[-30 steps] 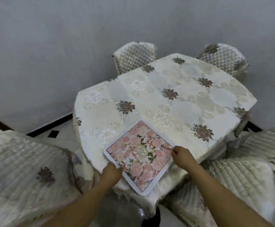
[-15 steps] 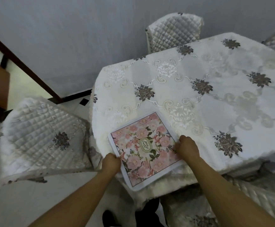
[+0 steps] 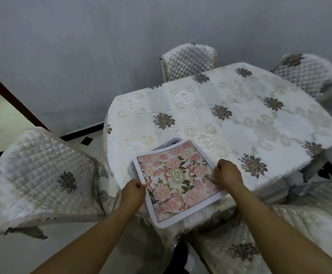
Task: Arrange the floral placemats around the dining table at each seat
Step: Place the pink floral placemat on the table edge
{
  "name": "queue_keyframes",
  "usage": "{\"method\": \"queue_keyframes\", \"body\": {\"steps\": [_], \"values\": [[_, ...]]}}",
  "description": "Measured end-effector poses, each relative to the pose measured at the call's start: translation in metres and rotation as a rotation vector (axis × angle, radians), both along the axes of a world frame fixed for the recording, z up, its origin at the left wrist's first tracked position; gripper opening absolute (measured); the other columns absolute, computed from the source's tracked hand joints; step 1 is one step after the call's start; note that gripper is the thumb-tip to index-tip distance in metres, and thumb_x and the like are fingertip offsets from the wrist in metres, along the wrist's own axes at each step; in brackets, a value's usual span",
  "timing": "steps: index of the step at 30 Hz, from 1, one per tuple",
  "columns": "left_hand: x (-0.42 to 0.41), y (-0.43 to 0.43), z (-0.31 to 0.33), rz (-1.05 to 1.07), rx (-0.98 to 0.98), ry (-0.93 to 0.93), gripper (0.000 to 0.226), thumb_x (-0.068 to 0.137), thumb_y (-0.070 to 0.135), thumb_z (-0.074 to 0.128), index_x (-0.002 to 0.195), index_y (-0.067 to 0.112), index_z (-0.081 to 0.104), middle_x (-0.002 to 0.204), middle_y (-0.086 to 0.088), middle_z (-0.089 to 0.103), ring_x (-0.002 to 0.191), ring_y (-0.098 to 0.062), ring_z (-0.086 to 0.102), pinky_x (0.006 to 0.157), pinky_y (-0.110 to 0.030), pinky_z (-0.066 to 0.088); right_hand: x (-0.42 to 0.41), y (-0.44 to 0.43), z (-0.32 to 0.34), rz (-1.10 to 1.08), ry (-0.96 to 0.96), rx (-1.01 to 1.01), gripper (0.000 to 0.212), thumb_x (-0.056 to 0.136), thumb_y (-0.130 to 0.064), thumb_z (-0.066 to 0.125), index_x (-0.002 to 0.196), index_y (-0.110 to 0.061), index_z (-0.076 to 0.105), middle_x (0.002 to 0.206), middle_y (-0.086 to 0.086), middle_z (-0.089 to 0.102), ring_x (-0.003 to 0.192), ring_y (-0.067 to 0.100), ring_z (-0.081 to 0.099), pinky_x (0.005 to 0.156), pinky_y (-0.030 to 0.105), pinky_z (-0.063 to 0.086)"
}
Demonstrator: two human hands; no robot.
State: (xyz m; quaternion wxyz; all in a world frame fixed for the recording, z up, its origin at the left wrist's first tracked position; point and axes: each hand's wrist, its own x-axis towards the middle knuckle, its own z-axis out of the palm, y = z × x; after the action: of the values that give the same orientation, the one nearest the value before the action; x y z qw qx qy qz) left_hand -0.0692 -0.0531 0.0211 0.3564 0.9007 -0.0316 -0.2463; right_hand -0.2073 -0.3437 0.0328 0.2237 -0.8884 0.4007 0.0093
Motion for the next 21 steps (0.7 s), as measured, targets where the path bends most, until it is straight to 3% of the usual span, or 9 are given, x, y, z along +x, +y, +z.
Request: {"method": "queue_keyframes", "body": {"steps": [6,11,16,21], "values": [[-0.036,-0.018,0.036,-0.208,-0.166,-0.070,0.019,0.092,0.024,0.055,0.074,0.020,0.058,0.072,0.004,0.065,0.065,-0.015,0.063,0.052,-0.024,0.043,-0.077,0.007,0.068,-0.137,-0.007,-0.154,0.011,0.089,-0.010,0.050,0.078,-0.009,0.054,0.085,0.018,0.062,0.081,0.035,0.060,0.061,0.033,0.039],[-0.095,-0.043,0.073,-0.312,-0.317,-0.084,0.020,0.092,0.024,0.057,0.075,0.013,0.059,0.073,-0.007,0.068,0.067,-0.027,0.064,0.063,-0.039,0.053,-0.158,-0.005,0.114,-0.263,-0.039,-0.263,0.015,0.089,-0.015,0.053,0.075,-0.012,0.050,0.086,0.016,0.063,0.082,0.035,0.061,0.061,0.033,0.041],[-0.156,-0.071,0.111,-0.377,-0.406,-0.174,0.022,0.090,0.024,0.058,0.071,0.014,0.053,0.064,-0.002,0.058,0.060,-0.019,0.053,0.056,-0.030,0.041,-0.228,-0.030,0.142,-0.357,-0.140,-0.299,0.015,0.087,-0.020,0.055,0.073,-0.017,0.051,0.081,0.012,0.062,0.073,0.030,0.059,0.062,0.032,0.043],[-0.230,-0.112,0.131,-0.370,-0.454,-0.224,0.024,0.088,0.023,0.060,0.068,0.015,0.050,0.061,0.000,0.055,0.056,-0.015,0.048,0.051,-0.029,0.033,-0.295,-0.074,0.158,-0.387,-0.203,-0.325,0.008,0.086,-0.021,0.056,0.082,-0.015,0.060,0.086,0.010,0.067,0.080,0.031,0.063,0.062,0.030,0.042]]}}
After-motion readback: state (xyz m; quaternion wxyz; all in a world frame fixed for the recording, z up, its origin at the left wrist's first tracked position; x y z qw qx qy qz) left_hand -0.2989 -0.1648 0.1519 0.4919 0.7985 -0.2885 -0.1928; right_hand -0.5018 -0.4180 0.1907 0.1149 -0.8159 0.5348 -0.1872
